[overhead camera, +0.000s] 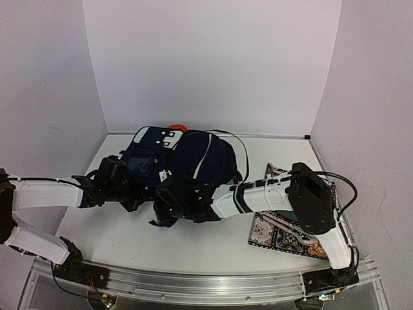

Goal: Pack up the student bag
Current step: Grab the largest pocket of the student bag, then zip the student bag into the largest pocket of the bag.

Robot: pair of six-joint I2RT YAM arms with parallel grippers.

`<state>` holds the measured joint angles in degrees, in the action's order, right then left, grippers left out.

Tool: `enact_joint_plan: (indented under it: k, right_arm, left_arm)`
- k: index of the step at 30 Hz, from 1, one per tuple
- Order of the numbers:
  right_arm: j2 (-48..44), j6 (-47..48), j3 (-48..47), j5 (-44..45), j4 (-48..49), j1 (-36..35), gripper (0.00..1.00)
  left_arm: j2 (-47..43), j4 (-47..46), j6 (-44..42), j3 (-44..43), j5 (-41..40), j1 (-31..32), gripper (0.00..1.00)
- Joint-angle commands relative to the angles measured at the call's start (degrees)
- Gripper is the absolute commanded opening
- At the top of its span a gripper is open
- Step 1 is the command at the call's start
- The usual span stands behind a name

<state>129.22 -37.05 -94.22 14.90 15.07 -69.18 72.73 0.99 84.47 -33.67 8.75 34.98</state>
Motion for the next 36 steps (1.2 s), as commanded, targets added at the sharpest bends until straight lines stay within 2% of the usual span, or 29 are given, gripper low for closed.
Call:
enact_joint_plan:
  k: [1, 7, 12, 19, 26, 31, 36]
  right_arm:
    - [2.1, 1.1, -3.8, 5.5, 0.8, 0.1, 0.42]
    - [3.4, 2.0, -6.4, 8.6, -0.5, 0.1, 0.26]
    - [1.1, 2.6, -2.1, 8.8, -1.4, 0.1, 0.0]
    - [-7.3, 4.1, 9.6, 6.8, -1.4, 0.2, 0.0]
    - [-14.0, 4.8, 18.6, 5.1, -1.4, 0.2, 0.0]
    - [-16.7, 4.6, 23.1, 3.6, -1.4, 0.2, 0.0]
    - [-22.4, 5.8, 28.9, 2.3, -1.6, 0.6, 0.0]
  left_arm:
    - [-0.3, -6.1, 0.5, -4.4, 4.1, 1.8, 0.0]
    - [-0.9, -6.1, 0.7, -4.1, 3.8, 2.1, 0.0]
    - [-1.7, -6.0, 0.0, -3.5, 2.6, 2.0, 0.0]
    - [-2.0, -5.1, -2.5, -3.0, -0.1, 1.4, 0.0]
    - [-2.7, -0.9, -7.3, -4.2, -1.3, -2.1, 0.0]
    - [-3.9, 4.5, -11.9, -4.5, -2.5, -5.4, 0.0]
    - [-6.3, 12.0, -20.1, -4.7, -8.3, -9.6, 0.0]
